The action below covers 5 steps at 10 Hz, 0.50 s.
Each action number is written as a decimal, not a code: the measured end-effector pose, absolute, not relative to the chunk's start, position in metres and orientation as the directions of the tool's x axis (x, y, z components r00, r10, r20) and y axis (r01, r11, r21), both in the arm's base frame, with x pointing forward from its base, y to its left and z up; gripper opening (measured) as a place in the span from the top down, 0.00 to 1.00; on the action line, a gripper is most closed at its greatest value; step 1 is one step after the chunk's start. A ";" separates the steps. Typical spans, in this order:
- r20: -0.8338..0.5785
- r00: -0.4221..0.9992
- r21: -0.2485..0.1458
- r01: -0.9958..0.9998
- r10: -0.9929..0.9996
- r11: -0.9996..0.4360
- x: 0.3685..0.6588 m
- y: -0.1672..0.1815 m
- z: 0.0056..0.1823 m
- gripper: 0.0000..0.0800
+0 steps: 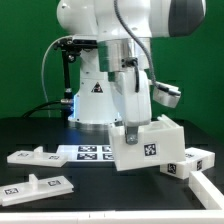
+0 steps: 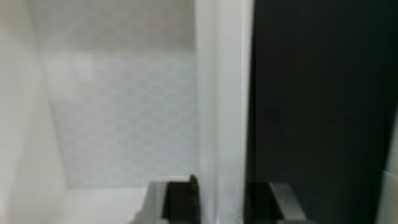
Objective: Assemble cabinet
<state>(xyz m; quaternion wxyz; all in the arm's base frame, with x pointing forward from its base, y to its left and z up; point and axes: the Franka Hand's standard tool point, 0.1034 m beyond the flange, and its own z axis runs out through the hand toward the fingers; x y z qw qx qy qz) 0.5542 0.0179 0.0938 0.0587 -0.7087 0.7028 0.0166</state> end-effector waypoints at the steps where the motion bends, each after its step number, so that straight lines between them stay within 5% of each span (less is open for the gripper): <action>1: -0.106 0.029 -0.091 -0.996 -0.994 -0.019 0.560 0.018 0.097 0.89; 5: -0.106 0.033 -0.079 -0.997 -0.994 -0.024 0.558 0.018 0.093 0.89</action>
Offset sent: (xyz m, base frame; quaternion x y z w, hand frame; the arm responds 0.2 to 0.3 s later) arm 0.0000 0.0000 0.0000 0.0000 0.0000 0.0000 1.0000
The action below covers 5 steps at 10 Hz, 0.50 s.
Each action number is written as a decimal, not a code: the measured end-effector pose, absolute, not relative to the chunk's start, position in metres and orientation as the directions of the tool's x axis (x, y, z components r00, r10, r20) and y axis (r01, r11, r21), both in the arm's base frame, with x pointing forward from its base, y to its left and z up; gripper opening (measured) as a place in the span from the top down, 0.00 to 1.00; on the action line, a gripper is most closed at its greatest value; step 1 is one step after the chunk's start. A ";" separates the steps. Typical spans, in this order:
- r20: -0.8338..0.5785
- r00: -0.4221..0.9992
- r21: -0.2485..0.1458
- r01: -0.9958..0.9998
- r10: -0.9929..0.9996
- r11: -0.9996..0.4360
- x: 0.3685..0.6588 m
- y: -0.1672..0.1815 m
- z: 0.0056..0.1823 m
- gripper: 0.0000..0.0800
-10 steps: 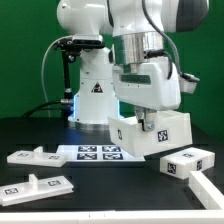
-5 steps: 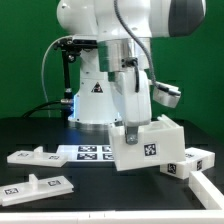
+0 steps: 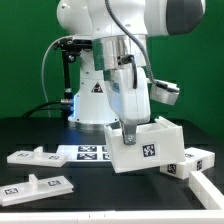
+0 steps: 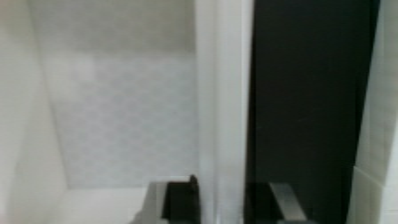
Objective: Assemble cabinet
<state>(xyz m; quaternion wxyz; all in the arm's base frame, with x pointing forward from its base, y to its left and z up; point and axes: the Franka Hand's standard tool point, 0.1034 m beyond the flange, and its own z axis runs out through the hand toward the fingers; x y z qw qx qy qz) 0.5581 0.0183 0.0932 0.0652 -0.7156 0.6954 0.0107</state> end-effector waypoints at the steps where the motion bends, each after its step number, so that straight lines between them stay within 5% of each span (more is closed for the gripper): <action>1: -0.128 0.029 -0.034 -0.999 -0.991 -0.025 0.574 0.016 0.092 0.89; 3: -0.174 0.014 -0.026 -1.000 -0.985 -0.010 0.625 0.012 0.104 0.89; 5: -0.168 0.016 -0.033 -0.999 -0.986 -0.011 0.625 0.013 0.102 0.89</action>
Offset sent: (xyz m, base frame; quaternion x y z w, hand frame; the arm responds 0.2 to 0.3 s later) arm 0.0259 0.0152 0.0098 0.0348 -0.0403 0.0297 0.9981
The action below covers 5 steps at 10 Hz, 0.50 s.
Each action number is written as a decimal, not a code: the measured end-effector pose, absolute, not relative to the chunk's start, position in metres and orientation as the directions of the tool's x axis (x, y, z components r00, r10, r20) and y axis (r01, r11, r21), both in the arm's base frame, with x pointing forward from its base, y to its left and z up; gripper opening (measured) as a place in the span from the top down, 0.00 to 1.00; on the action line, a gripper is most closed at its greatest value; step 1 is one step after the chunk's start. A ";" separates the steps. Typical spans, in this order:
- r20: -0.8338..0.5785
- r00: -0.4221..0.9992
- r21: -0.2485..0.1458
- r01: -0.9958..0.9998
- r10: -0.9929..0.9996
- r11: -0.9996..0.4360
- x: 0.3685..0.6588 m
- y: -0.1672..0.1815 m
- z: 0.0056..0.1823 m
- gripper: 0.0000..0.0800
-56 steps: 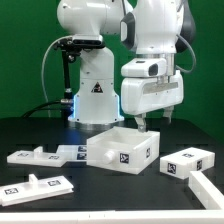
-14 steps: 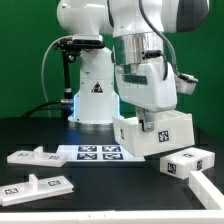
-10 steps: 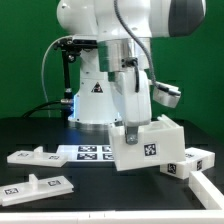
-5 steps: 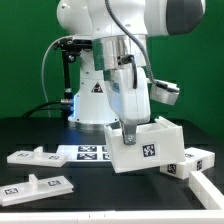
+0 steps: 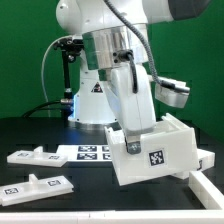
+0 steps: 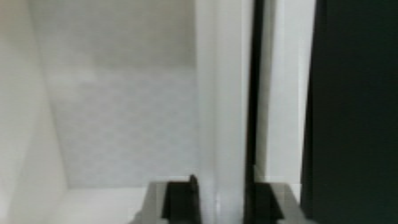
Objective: Assemble cabinet
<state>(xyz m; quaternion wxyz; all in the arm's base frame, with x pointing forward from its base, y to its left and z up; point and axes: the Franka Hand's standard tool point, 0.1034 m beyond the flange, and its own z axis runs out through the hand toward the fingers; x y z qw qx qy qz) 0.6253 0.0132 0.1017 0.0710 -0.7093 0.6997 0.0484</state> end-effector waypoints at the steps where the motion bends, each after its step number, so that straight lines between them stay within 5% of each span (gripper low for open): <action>1: -0.168 0.016 -0.032 -0.999 -0.986 -0.010 0.625 0.013 0.101 0.89; 5: -0.163 -0.031 0.018 -0.999 -0.986 0.029 0.644 0.010 0.087 0.89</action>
Offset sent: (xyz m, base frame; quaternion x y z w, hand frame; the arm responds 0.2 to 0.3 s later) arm 0.0216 -0.0104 -0.0110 -0.0627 -0.0265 0.0339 0.9971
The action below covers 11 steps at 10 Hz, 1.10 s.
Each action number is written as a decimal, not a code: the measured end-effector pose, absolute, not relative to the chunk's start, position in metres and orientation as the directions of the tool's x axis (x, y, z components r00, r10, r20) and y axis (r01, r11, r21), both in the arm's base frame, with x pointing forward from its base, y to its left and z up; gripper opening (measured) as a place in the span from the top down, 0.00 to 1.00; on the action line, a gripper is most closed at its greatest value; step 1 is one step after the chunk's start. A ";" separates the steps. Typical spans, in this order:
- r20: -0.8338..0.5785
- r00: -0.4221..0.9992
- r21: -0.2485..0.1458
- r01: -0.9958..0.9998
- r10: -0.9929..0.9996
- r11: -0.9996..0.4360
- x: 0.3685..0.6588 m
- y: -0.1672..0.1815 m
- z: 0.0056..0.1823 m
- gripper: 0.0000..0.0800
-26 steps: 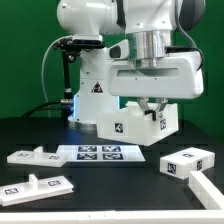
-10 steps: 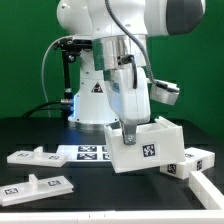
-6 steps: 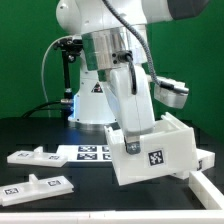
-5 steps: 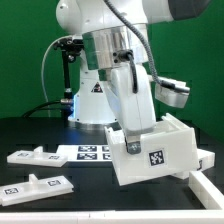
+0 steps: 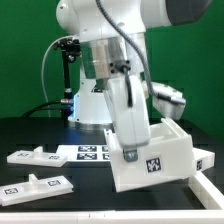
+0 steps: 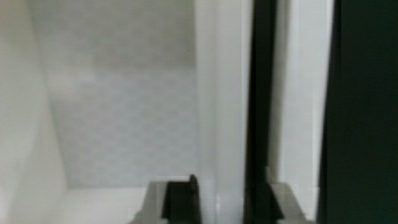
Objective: Assemble cabinet
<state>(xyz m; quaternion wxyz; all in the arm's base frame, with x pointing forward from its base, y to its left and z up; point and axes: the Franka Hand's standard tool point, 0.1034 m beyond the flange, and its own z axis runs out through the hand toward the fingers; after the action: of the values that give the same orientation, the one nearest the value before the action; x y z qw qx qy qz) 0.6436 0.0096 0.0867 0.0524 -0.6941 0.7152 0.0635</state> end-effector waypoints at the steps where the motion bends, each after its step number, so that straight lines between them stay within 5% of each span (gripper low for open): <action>1: -0.152 -0.036 0.014 -0.999 -0.988 0.034 0.660 0.012 0.079 0.89; 3: -0.143 -0.116 0.053 -0.993 -0.983 0.109 0.657 0.024 0.064 0.89; 8: -0.141 -0.111 0.054 -0.993 -0.984 0.105 0.656 0.020 0.063 0.89; 11: -0.087 -0.070 0.122 -0.991 -0.994 0.059 0.654 0.032 0.049 0.89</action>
Offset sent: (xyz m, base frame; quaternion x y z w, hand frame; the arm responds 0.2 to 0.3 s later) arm 0.0000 0.0000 0.0000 0.0000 0.0000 0.0000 1.0000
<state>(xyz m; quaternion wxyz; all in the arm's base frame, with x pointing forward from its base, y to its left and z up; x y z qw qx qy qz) 0.6539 0.0322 0.0487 -0.0099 -0.6817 0.7278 0.0745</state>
